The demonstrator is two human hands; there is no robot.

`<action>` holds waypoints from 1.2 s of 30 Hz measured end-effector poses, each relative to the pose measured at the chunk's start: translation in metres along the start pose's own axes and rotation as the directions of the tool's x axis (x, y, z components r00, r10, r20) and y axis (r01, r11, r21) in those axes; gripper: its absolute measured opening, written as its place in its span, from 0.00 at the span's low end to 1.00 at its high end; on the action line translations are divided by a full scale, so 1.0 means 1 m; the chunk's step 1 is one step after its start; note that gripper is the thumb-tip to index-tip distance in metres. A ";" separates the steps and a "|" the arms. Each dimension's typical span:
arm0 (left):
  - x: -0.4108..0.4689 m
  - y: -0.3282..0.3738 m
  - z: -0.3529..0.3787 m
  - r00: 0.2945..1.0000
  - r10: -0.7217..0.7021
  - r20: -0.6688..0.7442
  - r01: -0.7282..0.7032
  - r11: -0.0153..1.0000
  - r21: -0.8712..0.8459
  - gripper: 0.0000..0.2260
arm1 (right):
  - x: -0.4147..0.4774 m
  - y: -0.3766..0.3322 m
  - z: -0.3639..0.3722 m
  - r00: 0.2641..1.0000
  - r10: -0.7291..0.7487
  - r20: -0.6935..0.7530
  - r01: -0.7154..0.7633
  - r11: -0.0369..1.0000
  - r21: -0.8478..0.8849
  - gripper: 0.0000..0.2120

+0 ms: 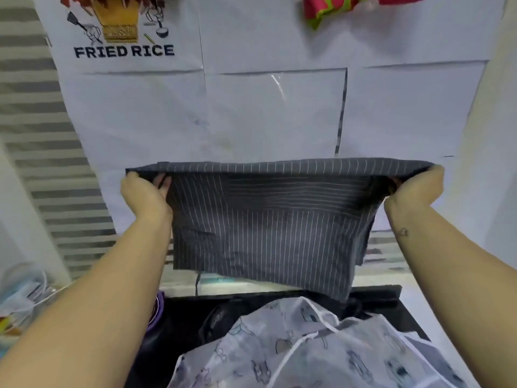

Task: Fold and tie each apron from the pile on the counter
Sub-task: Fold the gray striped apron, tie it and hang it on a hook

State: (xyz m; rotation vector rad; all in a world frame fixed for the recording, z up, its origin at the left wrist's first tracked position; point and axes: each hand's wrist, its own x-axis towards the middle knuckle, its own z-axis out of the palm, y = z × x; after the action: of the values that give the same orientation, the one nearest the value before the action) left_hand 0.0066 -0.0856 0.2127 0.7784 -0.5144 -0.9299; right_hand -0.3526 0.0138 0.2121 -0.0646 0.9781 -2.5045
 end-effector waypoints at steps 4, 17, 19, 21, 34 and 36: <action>-0.037 -0.016 -0.033 0.960 -0.026 -0.278 0.021 1.000 -0.022 0.14 | -0.019 0.012 -0.048 0.978 -0.114 -0.176 0.070 0.969 -0.236 0.15; -0.077 -0.037 -0.135 0.856 0.366 -0.365 -0.090 0.801 0.592 0.17 | -0.052 0.046 -0.150 0.873 -0.486 0.037 0.286 0.450 -0.846 0.14; -0.076 -0.049 -0.148 0.858 0.361 -0.365 -0.061 0.778 0.625 0.15 | -0.056 0.053 -0.165 0.877 -0.470 0.097 0.273 0.322 -0.906 0.14; -0.073 -0.071 -0.169 0.886 0.294 -0.358 0.022 0.745 0.667 0.13 | -0.059 0.066 -0.189 0.901 -0.420 0.112 0.219 0.216 -0.952 0.15; -0.046 -0.167 -0.212 0.967 -0.020 -0.253 0.237 0.430 0.871 0.11 | -0.002 0.140 -0.237 0.970 -0.162 0.179 0.131 -0.271 -0.954 0.11; -0.037 -0.173 -0.209 0.973 0.007 -0.229 0.205 0.419 0.884 0.13 | 0.014 0.149 -0.232 0.972 -0.147 0.182 0.135 -0.280 -0.950 0.12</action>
State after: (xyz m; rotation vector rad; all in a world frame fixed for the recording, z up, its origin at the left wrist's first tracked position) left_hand 0.0431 -0.0406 -0.0550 1.9225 -0.8139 -0.6003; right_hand -0.3537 0.0585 -0.0603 -0.7180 2.9040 -0.9076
